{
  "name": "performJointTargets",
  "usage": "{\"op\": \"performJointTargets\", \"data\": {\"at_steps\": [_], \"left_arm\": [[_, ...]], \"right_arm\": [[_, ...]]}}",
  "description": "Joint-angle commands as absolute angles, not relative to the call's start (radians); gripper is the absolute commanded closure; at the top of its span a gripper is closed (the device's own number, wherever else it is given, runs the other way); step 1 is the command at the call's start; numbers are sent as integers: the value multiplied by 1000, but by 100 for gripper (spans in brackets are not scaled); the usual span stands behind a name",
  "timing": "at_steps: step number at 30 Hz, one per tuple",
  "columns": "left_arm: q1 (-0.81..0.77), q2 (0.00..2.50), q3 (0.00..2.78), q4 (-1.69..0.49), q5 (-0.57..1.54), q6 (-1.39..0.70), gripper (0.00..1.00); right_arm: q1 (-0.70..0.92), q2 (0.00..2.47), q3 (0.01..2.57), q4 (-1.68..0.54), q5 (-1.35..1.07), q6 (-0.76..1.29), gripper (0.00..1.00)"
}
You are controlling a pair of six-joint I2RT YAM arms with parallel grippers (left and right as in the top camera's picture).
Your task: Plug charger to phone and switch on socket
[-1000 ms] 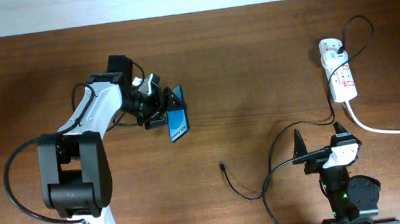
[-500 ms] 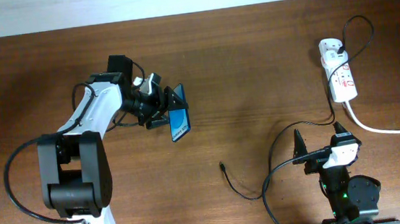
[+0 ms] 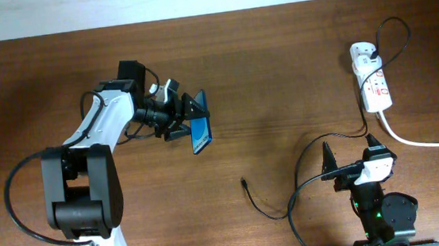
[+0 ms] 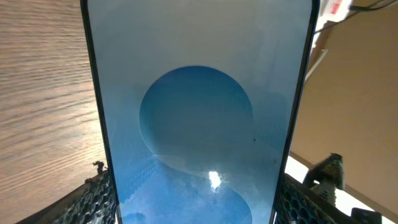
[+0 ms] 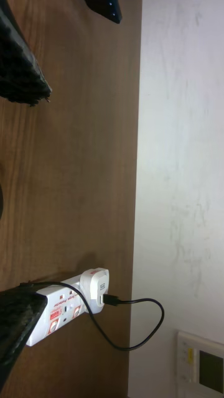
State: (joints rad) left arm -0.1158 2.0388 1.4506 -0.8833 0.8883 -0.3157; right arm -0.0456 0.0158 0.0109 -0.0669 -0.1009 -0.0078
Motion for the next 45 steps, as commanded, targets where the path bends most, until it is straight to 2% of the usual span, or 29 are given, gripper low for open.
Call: {"op": "performJointTargets", "data": {"at_steps": [1, 21, 23, 28, 29, 37, 43, 45], "left_arm": [[-117, 2047, 1476, -885, 997, -322, 45], [-117, 2047, 1475, -885, 1033, -329, 46], [-117, 2047, 1476, -885, 1033, -329, 46], [-117, 2047, 1475, -884, 1033, -367, 46], [-117, 2047, 1476, -884, 1033, -367, 46], [-118, 2047, 1475, -884, 1034, -371, 47], [-118, 2047, 1475, -884, 1063, -374, 48], [-118, 2047, 1475, -884, 1063, -374, 48]], "right_arm": [[-39, 13, 6, -72, -96, -11, 2], [-39, 13, 6, -71, -108, -9, 2], [-39, 13, 6, -63, -189, 76, 2], [-39, 13, 6, -48, -587, 572, 2], [-39, 13, 6, -49, -602, 585, 2], [-39, 13, 6, 64, -514, 584, 2], [-39, 28, 32, 56, -443, 498, 2], [-39, 103, 97, 34, -425, 487, 2]]}}
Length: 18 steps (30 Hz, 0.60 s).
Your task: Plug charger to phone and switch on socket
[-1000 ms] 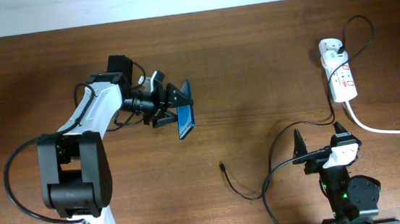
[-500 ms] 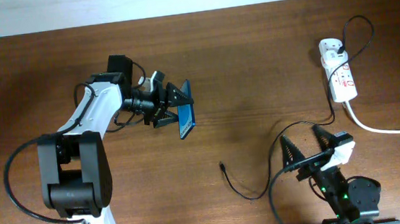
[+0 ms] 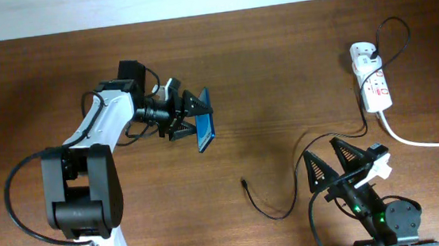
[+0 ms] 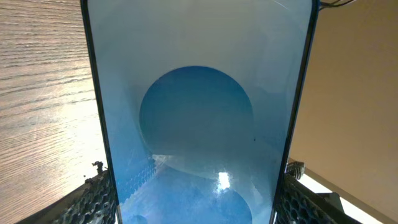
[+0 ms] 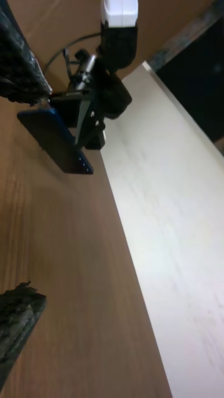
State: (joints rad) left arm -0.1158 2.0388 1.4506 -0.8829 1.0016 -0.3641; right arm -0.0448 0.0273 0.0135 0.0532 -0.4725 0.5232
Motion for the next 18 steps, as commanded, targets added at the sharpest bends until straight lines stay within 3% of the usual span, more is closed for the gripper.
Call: {"op": "performJointTargets", "data": {"at_steps": [1, 7, 12, 15, 18], "left_arm": [[-118, 2047, 1476, -884, 1063, -374, 48], [-118, 2047, 1476, -883, 1082, -374, 48], [-118, 2047, 1476, -884, 1105, -374, 48], [-117, 2047, 1476, -883, 1105, -374, 47], [-115, 2047, 1475, -882, 1104, -374, 47]], "right_arm": [[-39, 139, 128, 10, -413, 473, 2], [-38, 630, 639, -384, -444, 327, 2], [62, 809, 797, -532, -636, 220, 2], [205, 827, 797, -563, -532, 229, 2], [426, 827, 797, -603, -186, 350, 2]]}}
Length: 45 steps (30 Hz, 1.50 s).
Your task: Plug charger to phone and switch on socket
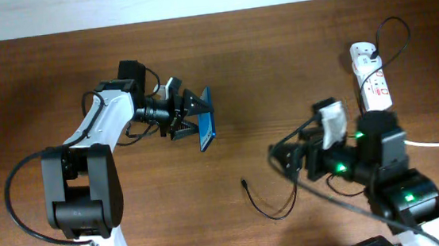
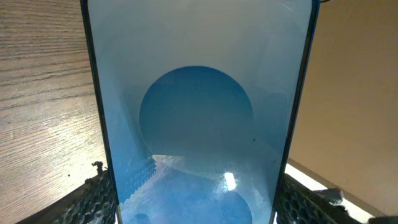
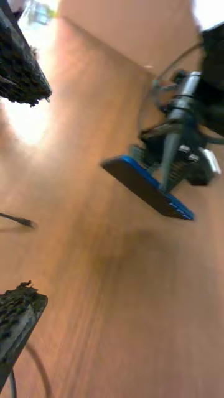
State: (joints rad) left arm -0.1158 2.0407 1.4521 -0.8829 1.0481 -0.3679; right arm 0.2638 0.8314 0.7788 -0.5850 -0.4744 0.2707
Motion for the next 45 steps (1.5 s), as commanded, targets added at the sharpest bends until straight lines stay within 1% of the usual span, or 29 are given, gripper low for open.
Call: {"op": "performJointTargets", "data": {"at_steps": [1, 4, 6, 8, 11, 12, 13, 15, 16, 17, 19, 22, 25, 30, 33, 35, 37, 39, 45], "left_arm": [[-115, 2047, 1475, -880, 1104, -374, 47], [-115, 2047, 1475, -879, 1108, -374, 47], [-115, 2047, 1476, -875, 1111, -376, 47], [-115, 2047, 1476, -873, 1122, -397, 47], [-115, 2047, 1476, -873, 1122, -397, 48], [-115, 2047, 1476, -873, 1122, -397, 47], [-115, 2047, 1476, -873, 1124, -406, 47], [-115, 2047, 1475, -872, 1129, -412, 47], [-115, 2047, 1475, -871, 1130, -416, 47], [-115, 2047, 1476, -871, 1130, -423, 47], [-115, 2047, 1476, -865, 1130, -444, 47], [-115, 2047, 1476, -865, 1130, -449, 47], [-115, 2047, 1476, -865, 1130, -459, 47], [-115, 2047, 1476, -866, 1133, -459, 47], [-115, 2047, 1475, -866, 1137, -459, 47], [-115, 2047, 1475, -865, 1137, -459, 47], [-115, 2047, 1475, -866, 1137, -459, 47], [-115, 2047, 1475, -866, 1137, -459, 47], [-115, 2047, 1475, -866, 1138, -459, 46]], "right_arm": [[489, 827, 797, -603, -73, 405, 2], [666, 839, 795, -587, 216, 548, 2], [726, 902, 795, -505, 236, 566, 2], [752, 997, 795, -434, 148, 540, 2], [808, 1083, 795, -390, 152, 510, 2], [848, 1096, 795, -386, 205, 547, 2], [906, 1093, 795, -393, 320, 645, 2], [985, 1092, 795, -384, 459, 744, 2], [1030, 1105, 795, -359, 534, 770, 2], [1051, 1137, 795, -310, 551, 768, 2], [1053, 1216, 795, -242, 540, 767, 2], [1053, 1308, 795, -115, 547, 703, 1], [1053, 1400, 795, -10, 631, 704, 1], [1035, 1511, 795, 155, 673, 703, 1], [975, 1573, 795, 241, 649, 703, 5], [960, 1586, 795, 276, 639, 702, 5], [953, 1592, 795, 309, 614, 685, 11], [953, 1597, 795, 315, 567, 685, 11], [943, 1631, 795, 350, 572, 684, 13]]}}
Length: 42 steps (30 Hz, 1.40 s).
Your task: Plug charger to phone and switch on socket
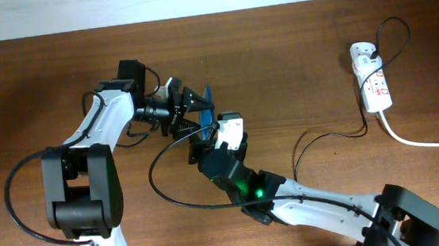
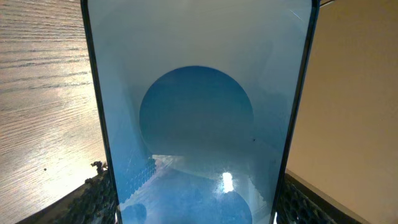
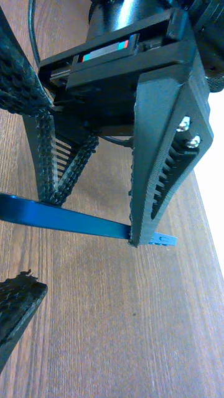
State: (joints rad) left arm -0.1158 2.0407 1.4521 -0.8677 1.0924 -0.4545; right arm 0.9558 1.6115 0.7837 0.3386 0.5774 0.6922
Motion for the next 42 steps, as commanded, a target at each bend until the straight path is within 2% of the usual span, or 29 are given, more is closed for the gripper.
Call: {"op": "performJointTargets", "data": {"at_steps": [1, 12, 15, 20, 26, 27, 28, 31, 32, 33, 35, 42], "left_arm": [[-115, 2047, 1475, -866, 1138, -459, 47], [-116, 2047, 1475, -866, 1122, -459, 46], [-118, 2047, 1475, -866, 1122, -459, 47], [-121, 2047, 1475, -866, 1122, -459, 46], [-123, 2047, 1475, -867, 1122, -459, 46], [-123, 2047, 1475, -869, 1122, -459, 44], [-123, 2047, 1475, -874, 1127, -459, 44], [-123, 2047, 1475, -877, 1138, -459, 38], [-123, 2047, 1475, -877, 1138, -459, 33], [-123, 2047, 1475, -877, 1139, -459, 26], [-123, 2047, 1475, -877, 1166, -459, 1], [-110, 2047, 1475, -877, 1176, -455, 1]], "right_arm": [[933, 1642, 796, 359, 572, 684, 14], [902, 1691, 796, 425, 530, 685, 27], [902, 1691, 797, 428, 531, 684, 35], [902, 1691, 797, 431, 527, 685, 60], [903, 1691, 797, 431, 526, 685, 78], [903, 1689, 797, 432, 525, 685, 87], [903, 1684, 797, 431, 507, 685, 90], [903, 1661, 797, 431, 470, 686, 93], [903, 1656, 797, 431, 470, 686, 96], [903, 1652, 797, 430, 470, 686, 96], [902, 1644, 797, 424, 470, 689, 96], [884, 1619, 798, 424, 474, 689, 96]]}}
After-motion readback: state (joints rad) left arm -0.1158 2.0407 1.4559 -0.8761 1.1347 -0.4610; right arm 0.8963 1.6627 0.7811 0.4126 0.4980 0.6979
